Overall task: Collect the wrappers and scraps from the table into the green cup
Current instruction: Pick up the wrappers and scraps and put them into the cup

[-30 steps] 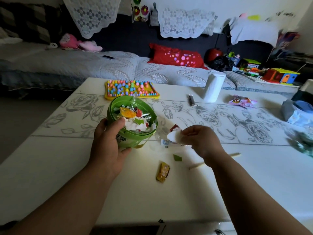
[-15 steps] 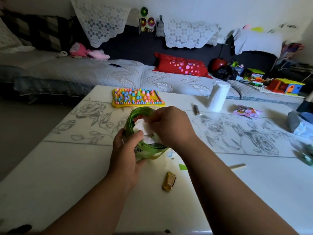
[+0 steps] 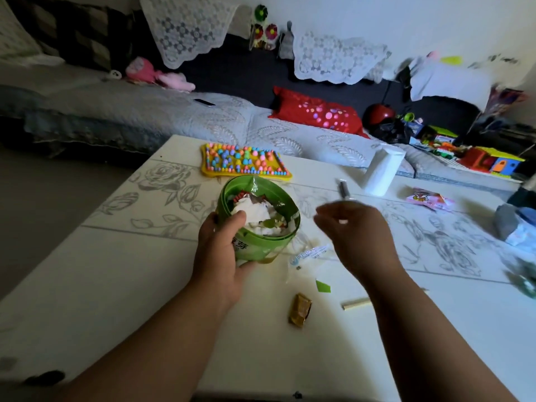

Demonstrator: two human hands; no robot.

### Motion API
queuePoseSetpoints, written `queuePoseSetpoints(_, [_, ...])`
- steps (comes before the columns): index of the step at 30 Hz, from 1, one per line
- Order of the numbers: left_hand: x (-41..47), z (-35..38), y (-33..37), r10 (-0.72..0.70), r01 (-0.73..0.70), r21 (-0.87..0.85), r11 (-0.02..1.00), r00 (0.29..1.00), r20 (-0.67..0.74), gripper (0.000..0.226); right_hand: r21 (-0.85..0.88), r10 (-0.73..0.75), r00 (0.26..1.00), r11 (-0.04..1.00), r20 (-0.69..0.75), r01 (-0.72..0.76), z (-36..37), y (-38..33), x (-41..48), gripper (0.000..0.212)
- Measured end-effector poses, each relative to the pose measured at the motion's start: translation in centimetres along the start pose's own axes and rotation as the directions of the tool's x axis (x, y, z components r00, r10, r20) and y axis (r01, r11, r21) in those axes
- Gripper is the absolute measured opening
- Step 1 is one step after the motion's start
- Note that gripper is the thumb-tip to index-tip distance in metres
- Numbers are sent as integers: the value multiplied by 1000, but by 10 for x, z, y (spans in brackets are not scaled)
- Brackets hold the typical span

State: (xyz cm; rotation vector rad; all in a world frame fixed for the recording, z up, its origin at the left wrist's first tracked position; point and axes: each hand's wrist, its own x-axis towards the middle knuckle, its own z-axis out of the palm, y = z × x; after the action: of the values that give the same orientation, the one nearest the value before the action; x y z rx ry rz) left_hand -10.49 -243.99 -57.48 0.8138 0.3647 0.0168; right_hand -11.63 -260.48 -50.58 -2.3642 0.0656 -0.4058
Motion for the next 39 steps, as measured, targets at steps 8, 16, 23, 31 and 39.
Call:
queuePoseSetpoints(8, [1, -3, 3, 2, -2, -14, 1000, 1000, 6, 37, -365, 234, 799, 931, 555, -19, 30, 38, -35, 33])
queuePoseSetpoints(16, [0, -2, 2, 13, -13, 4, 1000, 1000, 3, 38, -124, 229, 898, 973, 375, -196, 10, 58, -15, 14])
queuePoseSetpoints(23, [-3, -3, 3, 24, -24, 11, 1000, 1000, 12, 37, -305, 340, 844, 926, 415, -223, 19, 73, -5, 10])
queuePoseSetpoints(31, [-3, -5, 4, 34, -34, 19, 999, 999, 6, 43, -323, 293, 858, 933, 422, -160, 21, 73, -4, 8])
queuePoseSetpoints(39, [-3, -4, 2, 56, -57, 28, 998, 998, 13, 43, -384, 257, 841, 921, 476, -65, 18, 74, -7, 4])
